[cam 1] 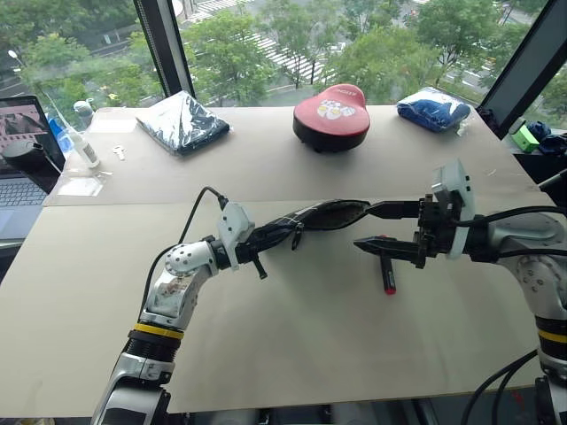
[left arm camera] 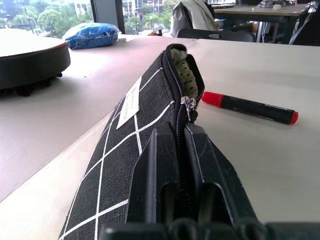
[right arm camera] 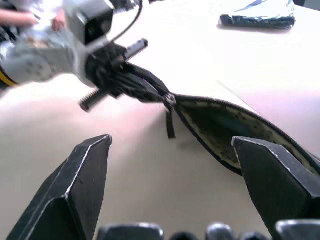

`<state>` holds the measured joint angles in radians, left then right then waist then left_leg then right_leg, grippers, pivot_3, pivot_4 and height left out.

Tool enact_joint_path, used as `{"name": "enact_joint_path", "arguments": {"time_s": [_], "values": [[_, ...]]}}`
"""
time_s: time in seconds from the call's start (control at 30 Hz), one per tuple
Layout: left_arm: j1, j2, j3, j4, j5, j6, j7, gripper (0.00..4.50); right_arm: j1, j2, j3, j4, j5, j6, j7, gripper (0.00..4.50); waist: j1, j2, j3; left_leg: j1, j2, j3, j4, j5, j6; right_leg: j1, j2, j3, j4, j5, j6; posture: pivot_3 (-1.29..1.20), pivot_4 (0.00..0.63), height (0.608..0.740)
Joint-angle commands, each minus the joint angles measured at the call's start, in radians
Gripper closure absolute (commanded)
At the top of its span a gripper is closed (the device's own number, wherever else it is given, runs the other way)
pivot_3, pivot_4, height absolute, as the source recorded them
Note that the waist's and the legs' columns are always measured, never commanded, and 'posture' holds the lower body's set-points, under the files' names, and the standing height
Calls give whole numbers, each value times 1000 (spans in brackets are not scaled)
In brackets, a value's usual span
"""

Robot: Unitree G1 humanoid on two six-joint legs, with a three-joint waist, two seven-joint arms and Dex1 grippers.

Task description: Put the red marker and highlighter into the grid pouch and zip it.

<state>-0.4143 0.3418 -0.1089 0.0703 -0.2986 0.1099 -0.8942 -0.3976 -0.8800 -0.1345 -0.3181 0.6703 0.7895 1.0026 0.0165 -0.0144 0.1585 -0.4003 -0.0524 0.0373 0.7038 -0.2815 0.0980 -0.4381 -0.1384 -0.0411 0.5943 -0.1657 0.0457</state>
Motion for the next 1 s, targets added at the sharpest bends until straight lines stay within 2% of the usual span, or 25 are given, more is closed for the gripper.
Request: {"name": "enact_joint_path", "arguments": {"time_s": [0.03,0.1,0.17,0.3,0.53,0.87,0.97,1.0], "values": [[-6,-1,11,-24,-3,-12,7,4500,96,-36,-26,-80,-86,90,-168,195,8,0,0,0,-1,0,0,0,-1,0,0,0,0,0,0,0,150,740],[1,1,12,-28,-4,-13,8,4500,108,-16,-30,-114,-75,195,-261,195,10,0,0,-2,-2,0,0,4,-7,-2,-1,0,0,0,0,0,150,740],[8,3,13,-29,-4,-15,9,4500,99,0,10,-123,-129,275,-369,195,6,0,0,-4,-3,1,1,5,-7,-3,-2,0,1,0,1,0,150,740],[10,2,11,-30,-4,-15,11,4500,87,27,32,-110,-176,374,-485,195,6,0,0,-4,-3,1,2,5,-7,-3,-1,0,1,0,1,0,150,740],[6,-5,5,-24,-1,-19,11,4500,95,56,55,-116,-205,399,-535,195,8,0,0,-4,-3,1,2,5,-6,-2,0,-1,0,0,1,0,150,740],[5,-8,10,-22,-1,-20,15,4500,136,139,109,4,-279,382,-600,195,5,-1,0,-1,-3,1,2,5,-6,1,3,-1,0,0,1,0,150,740],[10,-6,12,-29,-2,-19,17,4500,150,142,109,7,-301,371,-606,858,5,-1,-1,2,-3,1,2,4,-5,4,4,0,0,0,1,0,150,740],[10,-5,12,-31,-3,-18,18,4500,153,153,93,6,-297,361,-604,1267,6,-1,-1,2,-3,1,2,4,-4,4,4,0,0,0,1,0,150,740]]}}
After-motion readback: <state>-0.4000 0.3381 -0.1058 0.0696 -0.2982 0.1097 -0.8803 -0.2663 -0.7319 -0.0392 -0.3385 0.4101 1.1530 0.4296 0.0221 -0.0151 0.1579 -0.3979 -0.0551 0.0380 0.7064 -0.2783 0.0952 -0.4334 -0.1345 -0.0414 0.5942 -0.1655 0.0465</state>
